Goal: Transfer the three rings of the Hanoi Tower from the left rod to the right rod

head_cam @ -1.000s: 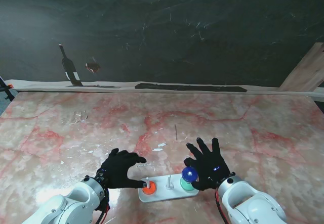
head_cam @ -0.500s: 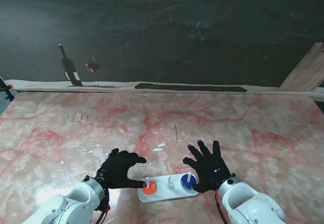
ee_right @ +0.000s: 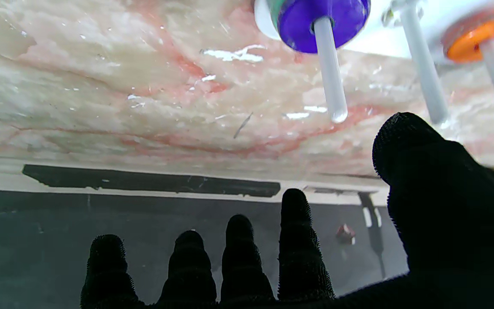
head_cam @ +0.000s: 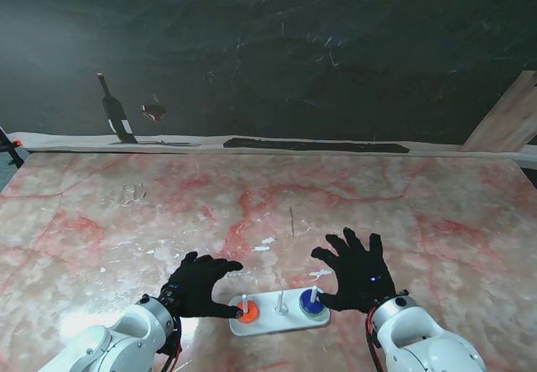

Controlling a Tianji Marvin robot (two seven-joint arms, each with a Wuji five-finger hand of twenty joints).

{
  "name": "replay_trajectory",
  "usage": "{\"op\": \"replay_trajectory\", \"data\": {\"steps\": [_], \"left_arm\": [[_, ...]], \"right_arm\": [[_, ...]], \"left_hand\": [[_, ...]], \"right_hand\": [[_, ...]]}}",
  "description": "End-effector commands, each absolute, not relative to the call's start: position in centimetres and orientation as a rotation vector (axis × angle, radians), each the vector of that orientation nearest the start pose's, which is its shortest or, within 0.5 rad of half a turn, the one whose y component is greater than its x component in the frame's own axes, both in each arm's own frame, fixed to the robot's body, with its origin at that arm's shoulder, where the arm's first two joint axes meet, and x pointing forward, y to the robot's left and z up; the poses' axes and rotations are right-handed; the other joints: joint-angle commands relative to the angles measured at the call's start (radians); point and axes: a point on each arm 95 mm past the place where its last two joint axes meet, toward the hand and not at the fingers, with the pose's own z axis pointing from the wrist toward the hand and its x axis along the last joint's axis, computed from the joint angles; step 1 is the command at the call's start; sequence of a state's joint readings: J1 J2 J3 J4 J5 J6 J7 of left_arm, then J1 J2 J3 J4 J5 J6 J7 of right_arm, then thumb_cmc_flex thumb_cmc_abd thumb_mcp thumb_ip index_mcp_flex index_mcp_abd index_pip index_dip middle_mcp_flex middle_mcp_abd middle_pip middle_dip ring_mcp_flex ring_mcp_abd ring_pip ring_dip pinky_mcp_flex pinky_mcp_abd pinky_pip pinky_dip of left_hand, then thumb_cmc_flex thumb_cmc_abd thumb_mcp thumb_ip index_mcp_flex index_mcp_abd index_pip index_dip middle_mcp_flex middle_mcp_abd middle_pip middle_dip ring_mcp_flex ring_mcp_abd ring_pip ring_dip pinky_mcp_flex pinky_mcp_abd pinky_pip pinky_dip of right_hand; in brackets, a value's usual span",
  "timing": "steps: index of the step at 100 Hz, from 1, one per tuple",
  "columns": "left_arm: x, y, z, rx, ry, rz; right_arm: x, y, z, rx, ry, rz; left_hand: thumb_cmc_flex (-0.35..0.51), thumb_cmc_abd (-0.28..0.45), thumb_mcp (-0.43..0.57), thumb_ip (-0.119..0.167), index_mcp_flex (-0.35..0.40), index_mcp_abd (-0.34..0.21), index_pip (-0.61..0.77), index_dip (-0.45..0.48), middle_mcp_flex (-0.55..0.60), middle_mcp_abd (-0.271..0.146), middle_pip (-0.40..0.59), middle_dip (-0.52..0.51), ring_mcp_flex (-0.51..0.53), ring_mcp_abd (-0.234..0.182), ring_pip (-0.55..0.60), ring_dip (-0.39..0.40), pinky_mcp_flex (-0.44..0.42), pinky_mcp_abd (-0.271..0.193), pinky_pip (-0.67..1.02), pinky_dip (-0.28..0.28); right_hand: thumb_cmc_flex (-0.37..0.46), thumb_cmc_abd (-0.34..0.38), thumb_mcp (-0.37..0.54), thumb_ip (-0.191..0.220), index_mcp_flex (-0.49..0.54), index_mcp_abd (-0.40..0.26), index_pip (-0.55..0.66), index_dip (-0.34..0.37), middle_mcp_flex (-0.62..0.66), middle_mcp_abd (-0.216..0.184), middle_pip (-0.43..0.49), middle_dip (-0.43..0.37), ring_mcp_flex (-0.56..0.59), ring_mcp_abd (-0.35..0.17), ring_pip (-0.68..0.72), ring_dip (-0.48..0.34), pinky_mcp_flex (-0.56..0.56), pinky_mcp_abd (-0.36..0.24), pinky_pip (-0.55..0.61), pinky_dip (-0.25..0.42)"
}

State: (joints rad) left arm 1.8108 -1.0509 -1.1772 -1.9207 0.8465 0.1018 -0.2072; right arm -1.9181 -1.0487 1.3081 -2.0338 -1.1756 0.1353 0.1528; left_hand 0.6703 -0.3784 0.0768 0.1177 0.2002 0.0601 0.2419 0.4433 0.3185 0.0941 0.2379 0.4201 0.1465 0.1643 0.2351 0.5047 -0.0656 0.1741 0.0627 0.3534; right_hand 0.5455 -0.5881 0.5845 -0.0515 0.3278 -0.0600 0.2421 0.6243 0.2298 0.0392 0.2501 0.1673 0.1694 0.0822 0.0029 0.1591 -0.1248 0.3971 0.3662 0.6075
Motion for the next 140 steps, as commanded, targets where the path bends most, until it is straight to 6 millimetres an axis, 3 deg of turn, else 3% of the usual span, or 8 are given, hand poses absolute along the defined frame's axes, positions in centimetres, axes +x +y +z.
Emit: {"op": "replay_trajectory", "data": {"steps": [1, 6, 8, 11, 64, 68, 113, 140], "left_arm": [[30.6, -5.0, -32.9, -1.512, 1.692, -1.521], [30.4, -5.0, -33.0, -1.519, 1.693, -1.524], [30.4, -5.0, -33.1, -1.521, 1.693, -1.524], [30.2, -4.9, -33.2, -1.524, 1.694, -1.521], [29.5, -4.8, -36.4, -1.593, 1.739, -1.461], [29.6, -4.9, -36.7, -1.592, 1.735, -1.462], [31.2, -5.9, -38.8, -1.521, 1.701, -1.524], [31.5, -6.4, -39.1, -1.487, 1.739, -1.534]], "right_arm": [[30.5, 1.7, -28.4, 1.201, 1.551, 1.346], [30.6, 1.5, -28.3, 1.228, 1.524, 1.361], [30.6, 1.5, -28.2, 1.242, 1.514, 1.367], [30.6, 1.4, -28.2, 1.265, 1.496, 1.378], [31.5, 1.6, -28.8, 1.521, 1.227, 1.489], [31.6, 1.6, -28.9, 1.53, 1.217, 1.493], [32.4, 0.6, -29.7, 1.603, 1.168, 1.505], [32.6, 0.2, -30.0, 1.63, 1.163, 1.503]], "left_hand": [[-0.002, -0.022, 0.005, -0.022, -0.039, 0.01, -0.019, -0.018, -0.04, -0.018, 0.021, 0.025, -0.044, 0.001, -0.011, -0.001, 0.0, -0.008, -0.009, -0.007], [-0.003, -0.023, 0.001, -0.026, -0.046, 0.015, -0.024, -0.018, -0.047, -0.013, 0.034, 0.042, -0.045, 0.001, -0.01, 0.001, 0.0, -0.008, -0.008, -0.007], [-0.003, -0.024, -0.002, -0.027, -0.048, 0.018, -0.025, -0.018, -0.05, -0.015, 0.043, 0.054, -0.044, 0.0, -0.01, 0.001, 0.0, -0.008, -0.008, -0.007], [-0.003, -0.027, -0.004, -0.029, -0.055, 0.025, -0.028, -0.018, -0.055, -0.021, 0.047, 0.061, -0.045, 0.0, -0.01, 0.002, 0.0, -0.008, -0.008, -0.007], [0.015, -0.149, -0.033, -0.112, -0.085, 0.131, -0.154, 0.021, -0.154, -0.025, 0.061, 0.157, -0.095, -0.015, -0.039, 0.009, 0.004, -0.01, -0.034, -0.047], [0.003, -0.159, -0.005, -0.133, -0.082, 0.128, -0.183, 0.06, -0.152, -0.029, 0.036, 0.195, -0.094, -0.018, -0.061, 0.028, 0.008, -0.01, -0.039, -0.066], [-0.061, -0.229, 0.183, -0.152, -0.069, 0.049, -0.142, 0.133, -0.16, -0.065, 0.033, 0.279, -0.101, -0.047, -0.073, 0.078, 0.006, -0.016, -0.032, -0.077], [-0.064, -0.249, 0.246, -0.155, -0.034, -0.007, 0.091, 0.125, -0.144, -0.066, 0.119, 0.284, -0.093, -0.046, -0.044, 0.079, 0.006, -0.014, -0.032, -0.078]], "right_hand": [[-0.011, 0.012, -0.016, 0.004, 0.015, -0.025, 0.015, -0.016, 0.025, -0.011, 0.011, 0.003, 0.028, 0.008, 0.0, 0.017, -0.016, 0.0, 0.058, -0.038], [-0.005, 0.014, -0.021, 0.002, 0.031, -0.031, 0.023, -0.015, 0.066, -0.019, 0.01, 0.004, 0.071, 0.009, 0.007, 0.023, -0.013, 0.001, 0.111, -0.045], [-0.002, 0.018, -0.028, 0.004, 0.039, -0.033, 0.029, -0.018, 0.081, -0.02, 0.01, 0.013, 0.083, 0.01, 0.007, 0.032, -0.026, 0.0, 0.193, -0.135], [0.0, 0.022, -0.029, 0.005, 0.046, -0.032, 0.033, -0.019, 0.088, -0.02, 0.01, 0.015, 0.086, 0.01, 0.008, 0.035, -0.027, -0.002, 0.219, -0.162], [0.047, 0.051, -0.054, 0.004, 0.149, -0.036, 0.078, -0.011, 0.13, -0.009, 0.014, 0.014, 0.095, 0.017, 0.012, 0.04, -0.034, -0.019, 0.241, -0.215], [0.047, 0.054, -0.056, 0.004, 0.15, -0.037, 0.079, -0.011, 0.131, -0.008, 0.014, 0.014, 0.094, 0.017, 0.011, 0.04, -0.034, -0.02, 0.238, -0.217], [0.062, 0.064, -0.075, 0.007, 0.162, -0.033, 0.088, -0.01, 0.126, 0.005, 0.016, 0.016, 0.085, 0.023, 0.009, 0.042, -0.04, -0.023, 0.213, -0.224], [0.066, 0.066, -0.081, 0.009, 0.164, -0.032, 0.089, -0.011, 0.126, 0.009, 0.018, 0.017, 0.084, 0.025, 0.009, 0.042, -0.039, -0.023, 0.207, -0.218]]}}
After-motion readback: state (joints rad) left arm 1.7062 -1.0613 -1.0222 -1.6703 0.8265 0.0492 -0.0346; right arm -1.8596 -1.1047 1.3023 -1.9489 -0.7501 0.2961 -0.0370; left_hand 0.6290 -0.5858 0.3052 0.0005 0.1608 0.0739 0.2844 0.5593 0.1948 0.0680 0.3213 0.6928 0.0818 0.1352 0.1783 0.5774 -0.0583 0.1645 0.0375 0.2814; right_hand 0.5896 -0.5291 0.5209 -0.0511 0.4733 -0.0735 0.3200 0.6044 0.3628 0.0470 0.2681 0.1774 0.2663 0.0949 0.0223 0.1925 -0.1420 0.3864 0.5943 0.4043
